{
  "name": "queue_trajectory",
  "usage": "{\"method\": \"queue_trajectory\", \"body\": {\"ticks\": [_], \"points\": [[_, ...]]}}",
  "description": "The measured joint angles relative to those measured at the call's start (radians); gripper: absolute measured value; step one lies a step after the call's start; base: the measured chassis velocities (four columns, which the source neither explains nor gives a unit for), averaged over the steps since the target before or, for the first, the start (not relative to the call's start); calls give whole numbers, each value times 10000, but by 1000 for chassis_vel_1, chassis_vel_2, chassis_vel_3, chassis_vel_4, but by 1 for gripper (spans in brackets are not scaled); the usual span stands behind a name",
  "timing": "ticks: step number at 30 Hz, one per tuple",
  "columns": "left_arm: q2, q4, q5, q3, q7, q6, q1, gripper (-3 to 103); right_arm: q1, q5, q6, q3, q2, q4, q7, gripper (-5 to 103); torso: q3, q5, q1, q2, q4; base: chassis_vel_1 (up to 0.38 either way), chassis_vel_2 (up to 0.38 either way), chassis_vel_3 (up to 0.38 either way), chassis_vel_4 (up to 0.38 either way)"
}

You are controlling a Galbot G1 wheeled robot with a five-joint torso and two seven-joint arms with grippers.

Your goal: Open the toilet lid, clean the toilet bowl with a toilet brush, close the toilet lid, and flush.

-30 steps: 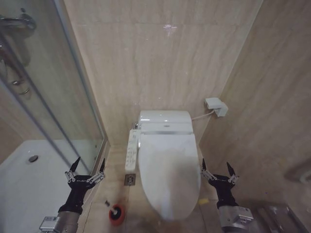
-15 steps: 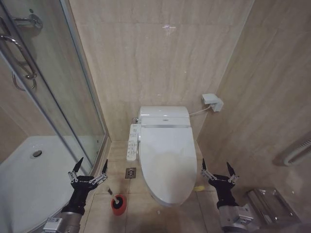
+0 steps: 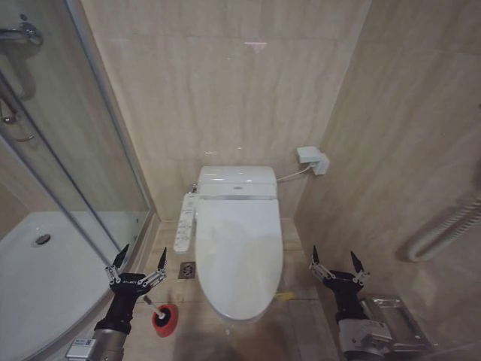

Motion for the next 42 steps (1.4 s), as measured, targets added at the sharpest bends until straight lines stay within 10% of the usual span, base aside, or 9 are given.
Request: {"method": "queue_trajectory", "body": {"ticks": [42], "points": [[-68,281,73,203,34,-81,-116,100,4,0,0,-3,6,0,0,100,3,-4,9,-1,-1,144,-92,-145,95]]}}
